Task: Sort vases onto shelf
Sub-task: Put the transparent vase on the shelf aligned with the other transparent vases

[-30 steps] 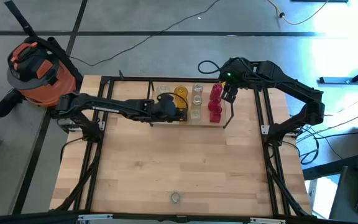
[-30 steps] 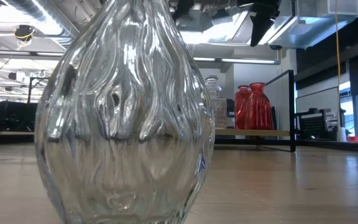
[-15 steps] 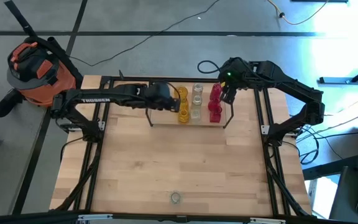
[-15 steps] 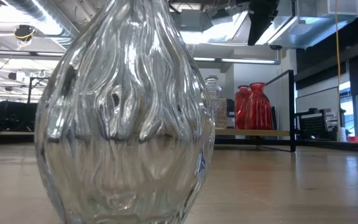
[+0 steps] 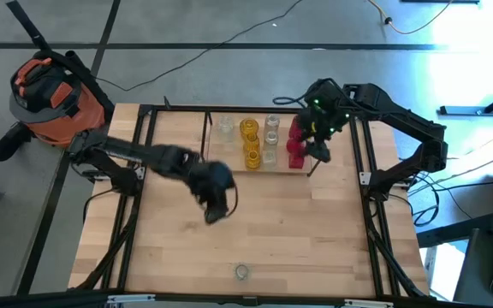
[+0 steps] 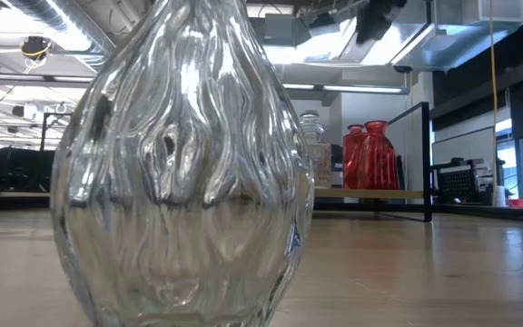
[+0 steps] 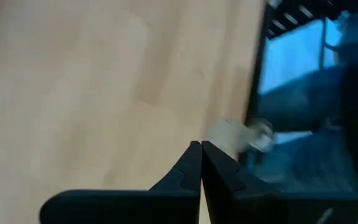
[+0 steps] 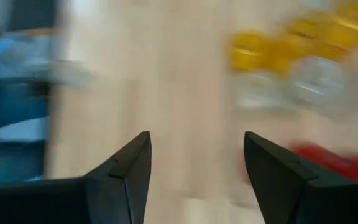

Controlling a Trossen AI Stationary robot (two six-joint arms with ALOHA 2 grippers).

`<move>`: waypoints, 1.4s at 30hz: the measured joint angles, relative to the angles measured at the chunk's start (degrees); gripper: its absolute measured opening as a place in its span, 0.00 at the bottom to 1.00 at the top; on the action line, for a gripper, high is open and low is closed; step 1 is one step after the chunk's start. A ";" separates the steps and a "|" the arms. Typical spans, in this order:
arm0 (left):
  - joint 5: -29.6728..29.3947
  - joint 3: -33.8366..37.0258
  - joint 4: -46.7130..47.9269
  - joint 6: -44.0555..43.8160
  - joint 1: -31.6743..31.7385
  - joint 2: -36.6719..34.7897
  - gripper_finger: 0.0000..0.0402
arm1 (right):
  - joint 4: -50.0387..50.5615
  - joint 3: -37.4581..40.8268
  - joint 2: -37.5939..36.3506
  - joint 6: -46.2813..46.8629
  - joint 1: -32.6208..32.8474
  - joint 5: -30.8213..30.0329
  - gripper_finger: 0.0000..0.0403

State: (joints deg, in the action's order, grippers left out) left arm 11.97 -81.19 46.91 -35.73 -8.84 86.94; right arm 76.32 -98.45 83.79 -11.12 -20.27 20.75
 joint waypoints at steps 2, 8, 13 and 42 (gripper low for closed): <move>-0.99 0.00 -0.51 -3.52 -4.35 -0.02 0.00 | 0.04 0.00 -0.42 -1.59 0.00 7.97 0.52; -8.16 2.20 -1.70 -9.64 -17.85 0.00 0.00 | 0.09 0.00 -1.94 -1.29 1.24 24.48 0.52; -2.59 12.03 -12.09 -12.40 -24.70 0.00 0.00 | -1.01 0.00 -2.90 5.99 7.76 23.63 0.52; -17.84 54.55 -74.43 -21.25 -36.76 -13.86 0.00 | -88.04 51.34 -4.97 69.88 49.90 -27.38 0.52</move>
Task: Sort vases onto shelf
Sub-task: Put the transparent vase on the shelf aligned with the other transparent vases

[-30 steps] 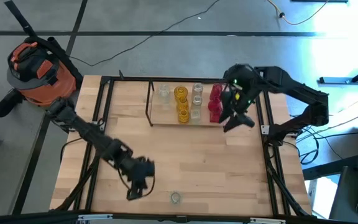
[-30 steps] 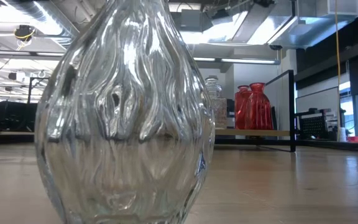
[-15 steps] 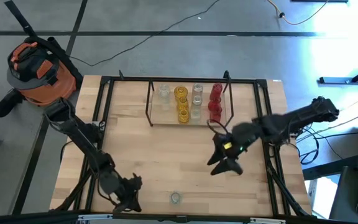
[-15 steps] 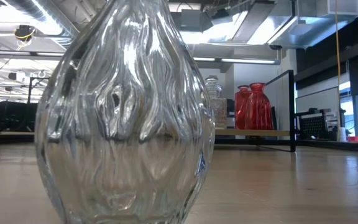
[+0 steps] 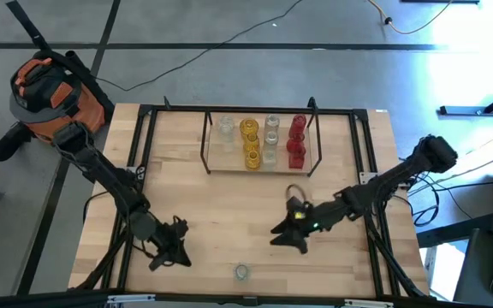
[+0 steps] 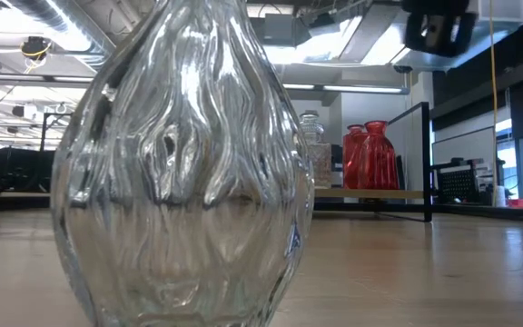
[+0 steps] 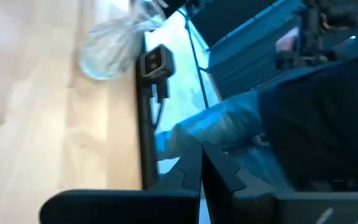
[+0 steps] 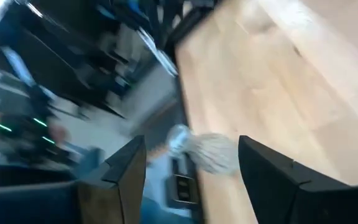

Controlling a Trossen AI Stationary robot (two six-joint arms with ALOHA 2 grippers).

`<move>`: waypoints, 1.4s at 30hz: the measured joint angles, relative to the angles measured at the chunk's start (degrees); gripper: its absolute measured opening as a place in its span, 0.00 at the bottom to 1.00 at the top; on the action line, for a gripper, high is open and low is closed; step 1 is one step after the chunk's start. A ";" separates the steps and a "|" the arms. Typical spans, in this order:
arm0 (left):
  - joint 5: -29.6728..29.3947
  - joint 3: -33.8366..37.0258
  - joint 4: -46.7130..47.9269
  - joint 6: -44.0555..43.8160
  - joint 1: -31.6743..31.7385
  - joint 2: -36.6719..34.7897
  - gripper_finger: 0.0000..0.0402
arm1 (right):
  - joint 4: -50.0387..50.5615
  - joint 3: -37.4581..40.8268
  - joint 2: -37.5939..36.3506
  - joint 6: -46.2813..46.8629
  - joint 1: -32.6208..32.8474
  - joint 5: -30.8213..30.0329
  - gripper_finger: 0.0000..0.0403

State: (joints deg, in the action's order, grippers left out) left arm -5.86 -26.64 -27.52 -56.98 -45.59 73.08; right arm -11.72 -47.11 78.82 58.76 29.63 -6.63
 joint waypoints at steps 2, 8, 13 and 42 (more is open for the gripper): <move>0.19 1.39 0.07 -0.70 1.26 -1.07 0.00 | 6.66 -4.79 2.91 -3.63 0.00 0.27 0.52; 0.17 2.19 -0.12 0.62 4.85 -1.85 0.00 | 27.65 -22.11 13.04 -10.05 -0.87 0.51 0.52; -0.58 2.19 -0.25 1.60 8.60 -1.84 0.00 | 32.55 -30.47 19.38 -14.50 -2.57 5.56 0.52; 1.10 -0.15 -16.75 1.13 9.67 11.09 0.00 | 22.36 -31.63 29.70 -26.31 -0.01 8.11 0.47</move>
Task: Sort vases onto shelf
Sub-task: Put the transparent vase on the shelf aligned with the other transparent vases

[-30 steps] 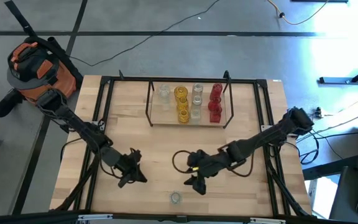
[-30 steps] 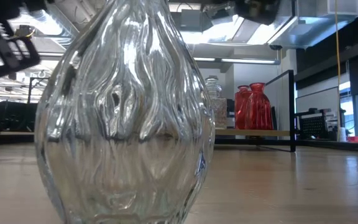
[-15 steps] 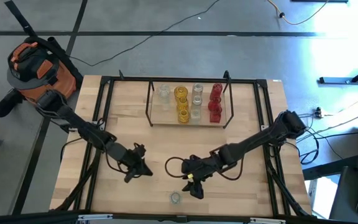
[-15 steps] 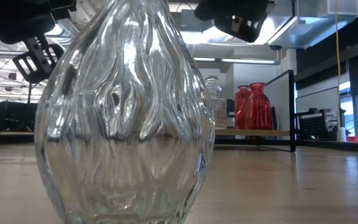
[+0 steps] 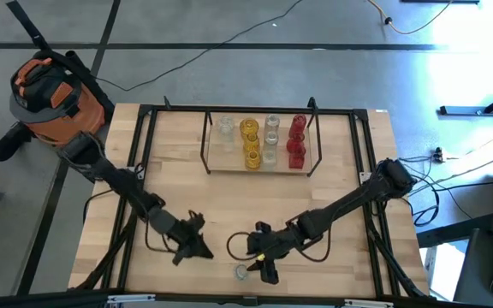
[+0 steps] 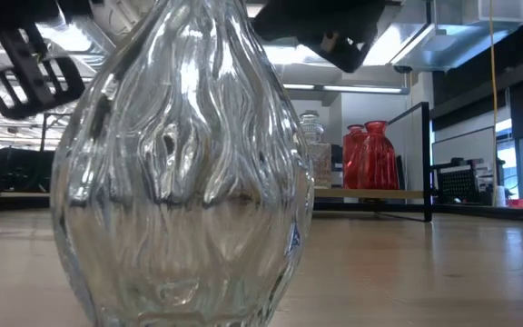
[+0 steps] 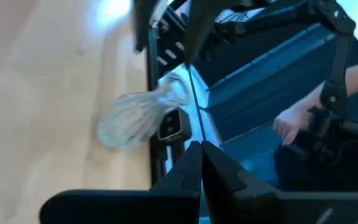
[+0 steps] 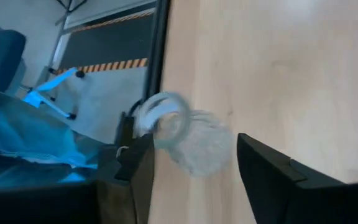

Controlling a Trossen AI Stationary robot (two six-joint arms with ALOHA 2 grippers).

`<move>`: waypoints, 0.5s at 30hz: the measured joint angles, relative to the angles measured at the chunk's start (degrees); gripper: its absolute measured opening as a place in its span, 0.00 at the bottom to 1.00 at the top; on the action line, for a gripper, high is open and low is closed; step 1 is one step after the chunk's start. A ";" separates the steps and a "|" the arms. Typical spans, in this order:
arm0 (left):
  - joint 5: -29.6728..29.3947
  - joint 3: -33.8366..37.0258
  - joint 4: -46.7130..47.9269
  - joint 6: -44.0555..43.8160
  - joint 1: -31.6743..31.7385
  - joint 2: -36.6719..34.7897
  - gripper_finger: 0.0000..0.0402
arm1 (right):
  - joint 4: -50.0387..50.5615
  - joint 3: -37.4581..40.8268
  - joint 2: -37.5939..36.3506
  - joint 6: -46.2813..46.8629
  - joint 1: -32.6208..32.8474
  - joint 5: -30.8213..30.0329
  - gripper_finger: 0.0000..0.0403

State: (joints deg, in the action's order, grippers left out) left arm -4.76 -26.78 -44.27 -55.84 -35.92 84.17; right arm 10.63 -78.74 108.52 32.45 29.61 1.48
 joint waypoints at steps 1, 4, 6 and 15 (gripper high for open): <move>-1.12 -1.44 -0.08 1.07 -1.00 1.39 0.00 | -0.94 0.00 0.70 0.02 0.44 -0.04 0.45; -4.67 -5.44 -0.05 5.05 -3.63 5.74 0.00 | -2.16 0.00 2.24 0.03 1.64 -1.53 0.40; -6.63 -7.72 -0.03 5.71 -4.59 8.73 0.00 | -2.32 0.04 2.50 0.04 2.47 -2.80 0.37; -10.56 -17.86 0.20 3.31 -4.79 22.37 0.00 | -4.08 -0.02 3.61 -4.24 5.20 -10.96 0.33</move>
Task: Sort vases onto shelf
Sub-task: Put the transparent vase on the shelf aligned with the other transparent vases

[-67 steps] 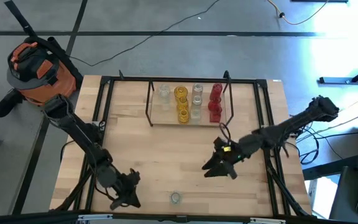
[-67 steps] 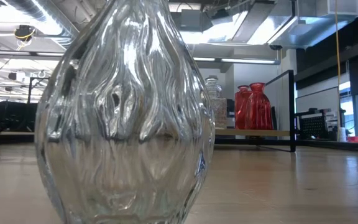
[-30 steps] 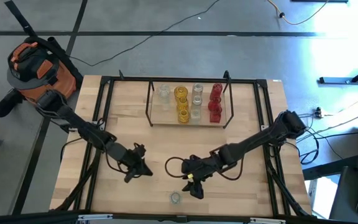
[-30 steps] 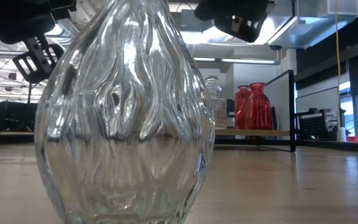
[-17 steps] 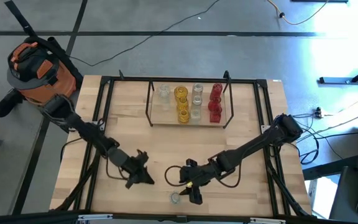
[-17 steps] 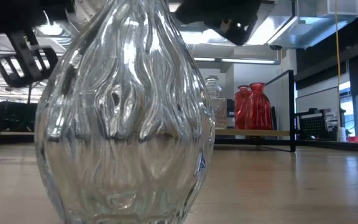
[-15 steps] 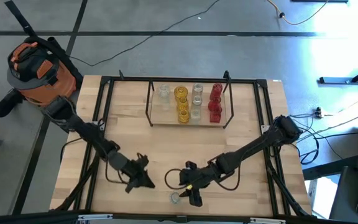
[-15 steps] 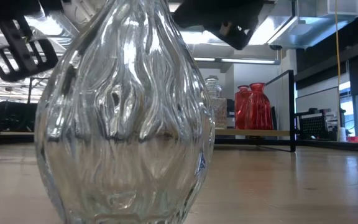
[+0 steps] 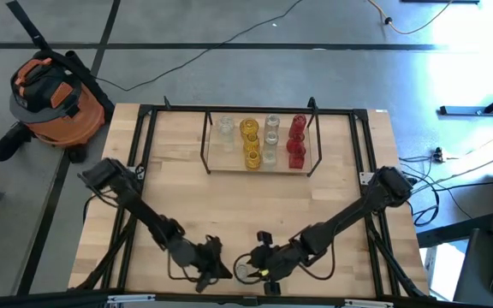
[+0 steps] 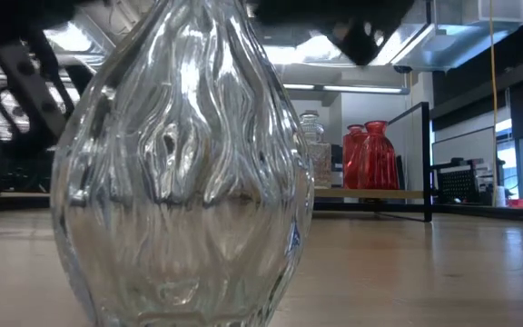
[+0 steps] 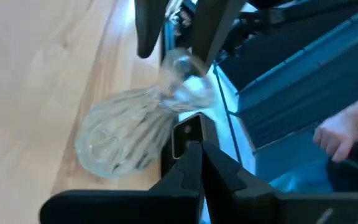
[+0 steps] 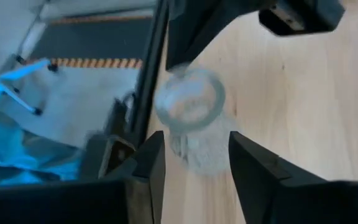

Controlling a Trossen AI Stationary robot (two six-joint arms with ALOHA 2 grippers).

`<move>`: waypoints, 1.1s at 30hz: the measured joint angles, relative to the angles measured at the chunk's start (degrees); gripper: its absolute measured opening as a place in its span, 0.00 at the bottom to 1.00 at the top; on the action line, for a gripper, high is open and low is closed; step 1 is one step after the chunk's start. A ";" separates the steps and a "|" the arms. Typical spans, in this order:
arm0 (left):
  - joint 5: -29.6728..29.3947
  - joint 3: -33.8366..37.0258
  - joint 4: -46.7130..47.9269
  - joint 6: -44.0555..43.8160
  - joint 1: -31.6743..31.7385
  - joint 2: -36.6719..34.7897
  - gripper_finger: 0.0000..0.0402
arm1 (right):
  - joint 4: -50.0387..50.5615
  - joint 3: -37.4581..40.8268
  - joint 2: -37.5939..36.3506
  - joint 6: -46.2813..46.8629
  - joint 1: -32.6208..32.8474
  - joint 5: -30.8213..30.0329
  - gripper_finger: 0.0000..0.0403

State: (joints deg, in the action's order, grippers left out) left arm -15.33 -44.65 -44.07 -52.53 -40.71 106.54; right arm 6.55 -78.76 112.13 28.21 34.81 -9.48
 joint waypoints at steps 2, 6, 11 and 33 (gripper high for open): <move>0.10 -2.05 1.05 -3.02 0.50 3.01 0.00 | 0.44 0.04 1.17 0.10 0.21 0.49 0.34; -1.48 -5.79 2.56 -5.91 0.71 7.59 0.00 | -0.01 0.11 2.61 0.47 0.58 0.07 0.37; -3.25 -8.35 2.52 -5.55 0.79 9.43 0.00 | -1.77 0.09 3.26 0.44 0.80 -1.14 0.40; -0.17 -8.65 4.43 -4.35 5.51 9.43 0.00 | -3.53 -0.01 4.44 6.21 -0.25 -14.16 0.27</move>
State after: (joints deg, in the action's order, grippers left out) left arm -15.49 -53.30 -39.64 -56.88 -35.19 115.96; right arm 3.02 -78.77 116.57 34.42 34.57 -23.65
